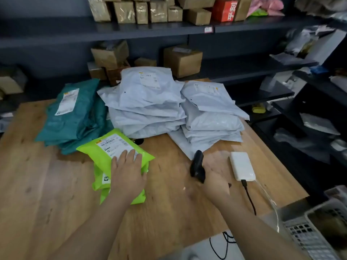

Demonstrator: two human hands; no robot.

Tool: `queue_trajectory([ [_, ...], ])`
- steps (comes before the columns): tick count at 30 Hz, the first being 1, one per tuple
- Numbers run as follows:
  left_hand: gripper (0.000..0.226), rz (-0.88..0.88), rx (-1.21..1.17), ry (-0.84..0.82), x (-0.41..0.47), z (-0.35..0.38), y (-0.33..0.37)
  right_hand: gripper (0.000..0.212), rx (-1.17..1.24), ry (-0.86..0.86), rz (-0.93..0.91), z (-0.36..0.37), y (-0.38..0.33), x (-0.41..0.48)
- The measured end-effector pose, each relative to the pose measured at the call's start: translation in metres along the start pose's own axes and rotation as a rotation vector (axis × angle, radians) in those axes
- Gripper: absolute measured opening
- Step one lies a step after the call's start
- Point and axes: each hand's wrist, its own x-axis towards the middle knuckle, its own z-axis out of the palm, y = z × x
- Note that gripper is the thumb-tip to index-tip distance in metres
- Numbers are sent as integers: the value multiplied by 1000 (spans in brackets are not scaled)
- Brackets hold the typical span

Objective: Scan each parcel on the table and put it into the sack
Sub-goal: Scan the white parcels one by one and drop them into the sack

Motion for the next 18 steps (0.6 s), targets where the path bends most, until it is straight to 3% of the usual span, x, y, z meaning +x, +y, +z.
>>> queue_trajectory([
  [5,60,-16,-7,64,7,2,-3,68,41,-11,21,3,7,10],
  [8,59,-19,4,54,9,1,-6,54,153,18,-37,-8,11,5],
  [12,54,-21,-9,62,14,-13,-3,19,327,102,-161,-50,10,-5],
  [18,43,17,-127,154,49,-56,39,15,637,209,-233,-146,12,6],
])
